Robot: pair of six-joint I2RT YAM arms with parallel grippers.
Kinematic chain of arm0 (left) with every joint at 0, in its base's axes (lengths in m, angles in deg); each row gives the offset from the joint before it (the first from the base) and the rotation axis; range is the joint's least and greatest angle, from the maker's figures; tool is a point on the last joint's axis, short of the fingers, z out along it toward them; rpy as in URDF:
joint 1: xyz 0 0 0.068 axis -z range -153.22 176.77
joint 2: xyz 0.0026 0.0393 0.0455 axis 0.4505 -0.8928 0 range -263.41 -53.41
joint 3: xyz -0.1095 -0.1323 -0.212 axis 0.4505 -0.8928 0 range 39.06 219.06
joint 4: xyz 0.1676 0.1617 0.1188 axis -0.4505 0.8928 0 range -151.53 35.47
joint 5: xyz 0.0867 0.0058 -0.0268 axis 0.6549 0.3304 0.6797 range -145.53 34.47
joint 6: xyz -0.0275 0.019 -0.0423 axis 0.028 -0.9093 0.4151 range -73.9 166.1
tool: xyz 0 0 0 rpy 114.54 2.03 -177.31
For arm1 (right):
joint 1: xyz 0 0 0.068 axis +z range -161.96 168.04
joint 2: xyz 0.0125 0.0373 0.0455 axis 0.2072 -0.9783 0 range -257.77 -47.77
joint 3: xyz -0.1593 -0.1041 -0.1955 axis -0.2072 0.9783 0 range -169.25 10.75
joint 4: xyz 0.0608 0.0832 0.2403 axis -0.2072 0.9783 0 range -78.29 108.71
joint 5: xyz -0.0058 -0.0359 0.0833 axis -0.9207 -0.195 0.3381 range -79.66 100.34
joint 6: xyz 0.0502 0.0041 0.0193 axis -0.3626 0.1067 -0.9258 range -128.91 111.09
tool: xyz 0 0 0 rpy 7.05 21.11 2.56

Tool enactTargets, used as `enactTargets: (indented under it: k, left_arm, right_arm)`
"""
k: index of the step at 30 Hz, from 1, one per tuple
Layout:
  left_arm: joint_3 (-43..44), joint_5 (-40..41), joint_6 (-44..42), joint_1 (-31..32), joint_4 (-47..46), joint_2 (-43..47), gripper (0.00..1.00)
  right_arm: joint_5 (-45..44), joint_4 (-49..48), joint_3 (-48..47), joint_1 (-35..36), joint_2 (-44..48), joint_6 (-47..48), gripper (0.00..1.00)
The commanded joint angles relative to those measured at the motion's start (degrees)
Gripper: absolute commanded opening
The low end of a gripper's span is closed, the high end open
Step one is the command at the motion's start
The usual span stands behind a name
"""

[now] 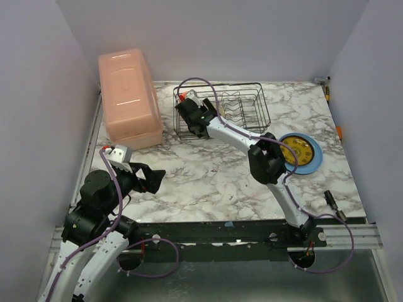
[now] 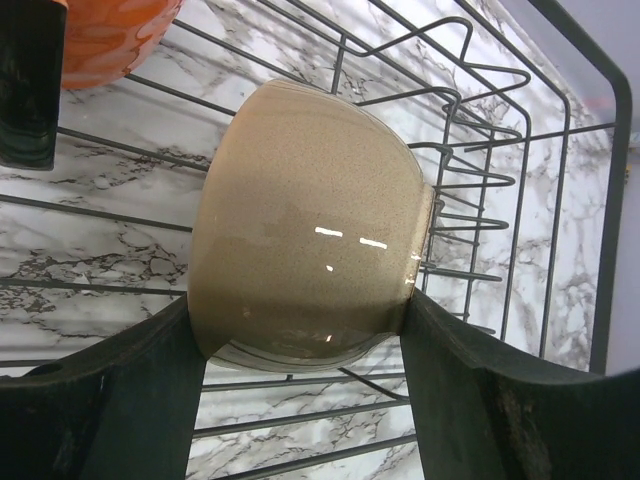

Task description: Load the mixed dishes into the dish rack

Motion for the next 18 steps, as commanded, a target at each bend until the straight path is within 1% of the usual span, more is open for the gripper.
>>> enactTargets:
  k: [1,2,4,7,15,18]
  left_arm:
    - [-0.4,1.0,-0.7,-0.6,-0.8,0.2,0.99]
    - [-0.4,1.0,-0.7,-0.6,-0.8,0.2,0.99]
    - [-0.4,0.9,-0.7,-0.7,-0.9,0.1,0.98]
    - [-0.5,0.6,-0.7,-1.0,-1.0,-0.3,0.99]
    - [-0.5,0.2,-0.8,-1.6,-1.1,-0.5,0.98]
    - [-0.5,0.0,-0.8,-1.7,-1.1,-0.9,0.98]
  right_arm:
    - [-2.8,1.5,-2.2,1.0,-2.7,2.9,0.23]
    - [-2.2,1.6,-2.1,1.0,-2.7,2.7,0.3]
    - [-0.3,1.5,-1.4,1.0,-2.1,2.2,0.39]
    - [2.6,1.1,-0.1,1.0,-0.9,1.5,0.5]
    - [9.0,0.7,2.1,1.0,1.2,0.3,0.86]
    - [12.7,0.7,2.3,1.0,2.2,-0.2,0.96]
